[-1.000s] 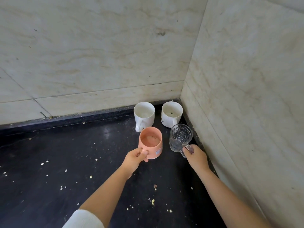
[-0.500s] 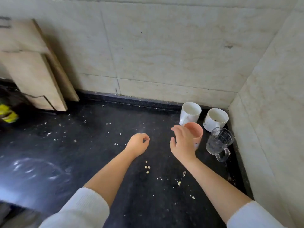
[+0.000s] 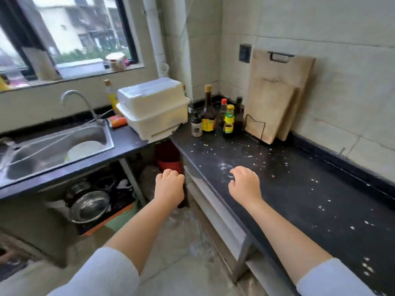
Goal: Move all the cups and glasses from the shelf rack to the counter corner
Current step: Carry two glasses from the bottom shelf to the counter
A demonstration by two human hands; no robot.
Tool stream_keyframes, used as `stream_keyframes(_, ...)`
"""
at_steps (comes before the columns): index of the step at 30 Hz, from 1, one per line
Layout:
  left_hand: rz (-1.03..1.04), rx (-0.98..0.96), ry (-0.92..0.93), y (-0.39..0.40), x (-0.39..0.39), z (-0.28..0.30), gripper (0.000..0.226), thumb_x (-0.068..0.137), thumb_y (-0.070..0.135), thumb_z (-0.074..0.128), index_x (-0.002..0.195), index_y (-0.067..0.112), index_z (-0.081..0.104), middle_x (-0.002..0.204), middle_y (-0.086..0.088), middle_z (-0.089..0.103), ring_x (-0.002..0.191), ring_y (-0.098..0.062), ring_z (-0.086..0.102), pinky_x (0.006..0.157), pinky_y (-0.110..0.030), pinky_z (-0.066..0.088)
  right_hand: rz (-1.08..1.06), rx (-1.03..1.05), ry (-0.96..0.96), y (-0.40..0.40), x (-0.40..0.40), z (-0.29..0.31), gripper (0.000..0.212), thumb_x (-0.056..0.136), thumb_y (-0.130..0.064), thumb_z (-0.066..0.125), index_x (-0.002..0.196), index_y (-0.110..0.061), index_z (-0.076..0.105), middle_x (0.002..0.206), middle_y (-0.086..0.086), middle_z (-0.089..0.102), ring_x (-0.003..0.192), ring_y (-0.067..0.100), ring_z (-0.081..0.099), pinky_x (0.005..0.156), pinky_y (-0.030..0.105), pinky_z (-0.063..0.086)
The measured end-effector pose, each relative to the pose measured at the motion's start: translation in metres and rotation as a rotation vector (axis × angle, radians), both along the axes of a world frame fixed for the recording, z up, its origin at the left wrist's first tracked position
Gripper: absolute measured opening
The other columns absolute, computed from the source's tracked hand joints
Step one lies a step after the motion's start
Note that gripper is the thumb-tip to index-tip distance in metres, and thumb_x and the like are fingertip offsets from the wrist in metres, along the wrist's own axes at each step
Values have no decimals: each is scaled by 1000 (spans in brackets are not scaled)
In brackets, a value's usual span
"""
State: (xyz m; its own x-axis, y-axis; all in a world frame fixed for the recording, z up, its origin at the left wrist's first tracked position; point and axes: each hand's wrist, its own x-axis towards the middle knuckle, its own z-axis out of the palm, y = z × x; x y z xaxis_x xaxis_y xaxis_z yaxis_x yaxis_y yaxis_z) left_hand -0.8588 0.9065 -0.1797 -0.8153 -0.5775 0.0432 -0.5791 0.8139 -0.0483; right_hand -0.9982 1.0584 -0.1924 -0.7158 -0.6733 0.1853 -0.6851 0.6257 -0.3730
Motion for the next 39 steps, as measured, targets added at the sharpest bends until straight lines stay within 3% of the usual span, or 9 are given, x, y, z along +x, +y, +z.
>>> stream_keyframes(7, 369, -18, 68, -124, 177, 31, 33, 87, 13, 41, 117, 15, 53, 123, -7, 56, 120, -29, 43, 95, -38, 37, 244, -2, 0, -165, 121, 42, 39, 85, -14, 47, 123, -11, 54, 132, 9, 54, 123, 28, 46, 104, 38, 33)
stream_keyframes(13, 621, -60, 74, -199, 282, 52, 36, 87, 19, 44, 123, 14, 52, 129, -9, 55, 123, -29, 44, 98, -41, 37, 459, 10, 65, -286, 212, 66, 38, 83, -15, 49, 121, -9, 55, 127, 11, 57, 121, 28, 47, 102, 37, 35)
stream_keyframes(29, 1022, -142, 97, -457, 478, 98, 31, 88, 19, 44, 116, 14, 55, 121, -10, 58, 115, -28, 48, 92, -38, 42, 957, 24, 160, -635, 404, 104, 35, 86, -18, 46, 118, -9, 56, 126, 11, 55, 120, 30, 45, 101, 37, 35)
stream_keyframes(39, 1261, -68, 110, -571, 639, 92, 31, 85, 13, 42, 113, 11, 54, 124, -14, 55, 118, -31, 45, 92, -39, 40, 1181, 66, 65, -784, 573, 95, 37, 86, -17, 47, 122, -10, 56, 130, 12, 54, 124, 30, 43, 99, 36, 39)
